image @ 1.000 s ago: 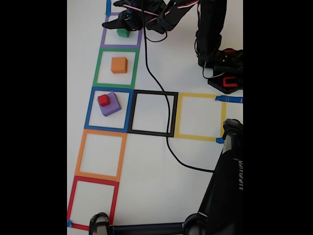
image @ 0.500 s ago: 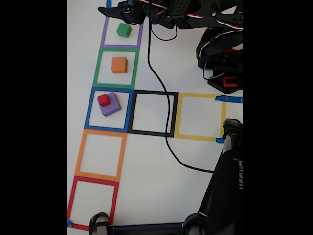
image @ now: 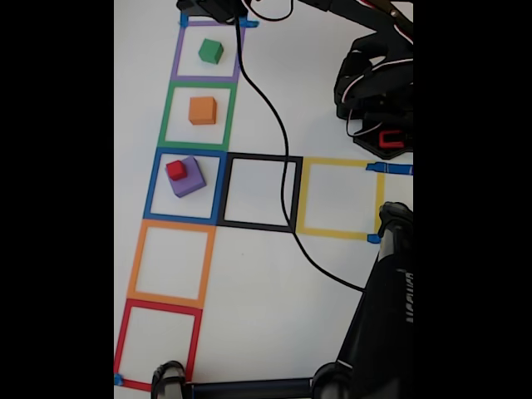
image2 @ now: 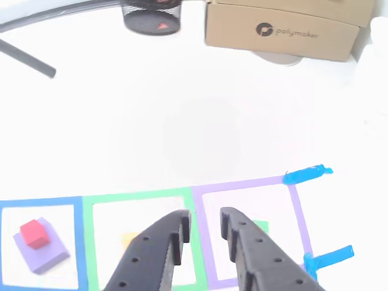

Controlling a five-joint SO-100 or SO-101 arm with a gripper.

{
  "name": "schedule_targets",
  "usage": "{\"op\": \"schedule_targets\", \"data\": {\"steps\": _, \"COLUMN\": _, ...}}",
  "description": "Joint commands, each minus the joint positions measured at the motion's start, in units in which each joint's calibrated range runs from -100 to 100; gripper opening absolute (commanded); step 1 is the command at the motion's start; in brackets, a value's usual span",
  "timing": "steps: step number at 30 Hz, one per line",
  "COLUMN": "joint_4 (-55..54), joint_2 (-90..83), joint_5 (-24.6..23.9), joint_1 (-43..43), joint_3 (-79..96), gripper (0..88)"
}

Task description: Tower of hanoi

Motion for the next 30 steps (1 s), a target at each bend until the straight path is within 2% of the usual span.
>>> {"op": "schedule_targets", "data": {"steps": 1, "joint_4": 14.7, "joint_2": 0.6, "joint_5": 0.0, "joint_1": -5.7, "joint_3": -14.4, "gripper": 0.9}}
{"op": "schedule_targets", "data": {"steps": 11, "joint_4": 31.5, "joint_2": 4.8, "joint_5": 0.0, "joint_1": -18.7, "joint_3": -31.4, "gripper": 0.9}}
{"op": "schedule_targets", "data": {"steps": 22, "joint_4": 37.2, "joint_2": 3.6, "joint_5": 0.0, "joint_1": -28.5, "joint_3": -31.0, "gripper": 1.2}}
{"op": "schedule_targets", "data": {"steps": 24, "joint_4": 37.1, "joint_2": 3.1, "joint_5": 0.0, "joint_1": -29.5, "joint_3": -29.5, "gripper": 3.9}}
{"op": "schedule_targets", "data": {"steps": 28, "joint_4": 33.4, "joint_2": 1.8, "joint_5": 0.0, "joint_1": -29.0, "joint_3": -22.8, "gripper": 16.2}}
{"op": "schedule_targets", "data": {"steps": 30, "joint_4": 29.3, "joint_2": 0.7, "joint_5": 0.0, "joint_1": -28.1, "joint_3": -16.8, "gripper": 18.3}}
